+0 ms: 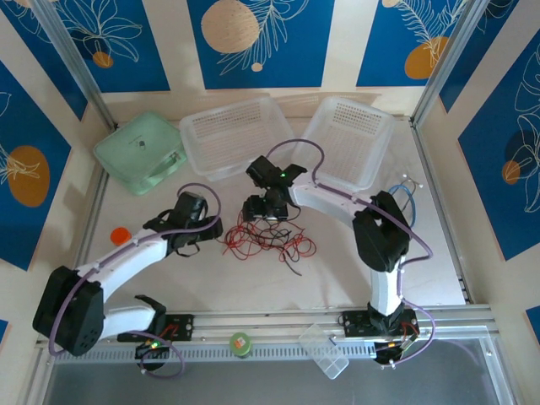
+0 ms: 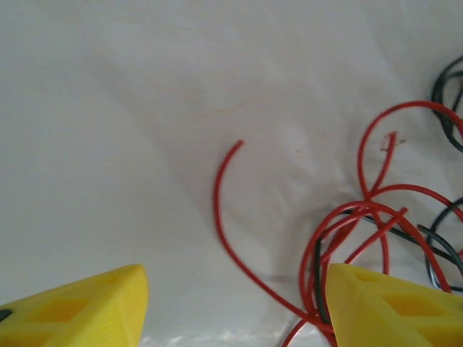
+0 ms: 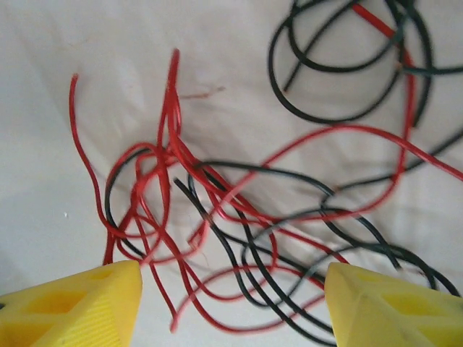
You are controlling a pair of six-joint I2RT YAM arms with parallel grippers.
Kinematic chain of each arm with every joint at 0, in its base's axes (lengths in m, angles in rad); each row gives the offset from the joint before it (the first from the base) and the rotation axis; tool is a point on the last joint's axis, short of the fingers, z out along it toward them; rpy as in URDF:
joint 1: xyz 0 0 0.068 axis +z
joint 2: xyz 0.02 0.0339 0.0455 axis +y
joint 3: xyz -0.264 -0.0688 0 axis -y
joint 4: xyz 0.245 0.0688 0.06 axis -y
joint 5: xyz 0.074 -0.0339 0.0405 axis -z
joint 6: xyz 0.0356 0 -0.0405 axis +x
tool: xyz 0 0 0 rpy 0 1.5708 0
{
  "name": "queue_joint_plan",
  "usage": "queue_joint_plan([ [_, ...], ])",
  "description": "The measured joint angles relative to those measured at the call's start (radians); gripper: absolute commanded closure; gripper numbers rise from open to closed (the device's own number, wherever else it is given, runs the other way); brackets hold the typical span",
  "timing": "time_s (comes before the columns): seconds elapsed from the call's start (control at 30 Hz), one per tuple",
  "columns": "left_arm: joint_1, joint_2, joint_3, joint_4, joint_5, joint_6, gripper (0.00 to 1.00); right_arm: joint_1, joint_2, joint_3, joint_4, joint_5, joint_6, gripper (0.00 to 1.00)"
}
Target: Untangle the cables
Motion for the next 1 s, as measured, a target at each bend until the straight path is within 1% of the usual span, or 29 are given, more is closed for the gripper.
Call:
queue_joint_plan([
  [0.07,-0.034,0.032,0.0,0.031,0.02,-0.002,0.24,0.0,0.035,0.002,-0.002,0.005,0.008,0.32],
  [0.13,-0.079,0.066,0.002,0.05,0.035,-0.002,0.24,0.0,0.062,0.002,-0.007,0.01,0.015,0.34],
  [0.27,-0.146,0.169,0.015,0.075,0.045,-0.004,0.24,-0.005,0.102,0.002,-0.008,0.023,0.018,0.41],
  [0.33,-0.162,0.226,0.021,0.08,0.039,-0.012,0.25,-0.008,0.113,0.002,-0.009,0.033,0.019,0.48],
  [0.37,-0.167,0.255,0.033,0.071,0.014,-0.021,0.26,-0.01,0.117,0.002,-0.009,0.041,0.018,0.53],
  [0.5,-0.171,0.332,0.107,0.043,-0.045,-0.061,0.33,-0.018,0.121,0.001,-0.019,0.09,0.017,0.71],
  [0.6,-0.175,0.359,0.135,0.01,-0.084,-0.087,0.36,-0.032,0.12,-0.006,-0.028,0.128,0.015,0.81],
  [0.7,-0.182,0.374,0.159,-0.023,-0.112,-0.106,0.36,-0.052,0.12,-0.036,-0.031,0.162,0.016,0.85],
  [0.8,-0.177,0.382,0.17,-0.044,-0.158,-0.109,0.37,-0.075,0.103,-0.072,-0.027,0.181,0.015,0.86],
  [0.9,-0.155,0.38,0.171,-0.064,-0.187,-0.109,0.36,-0.097,0.077,-0.11,-0.025,0.205,0.015,0.85],
  [1.0,-0.118,0.375,0.171,-0.084,-0.2,-0.108,0.36,-0.112,0.059,-0.139,-0.023,0.231,0.015,0.81],
])
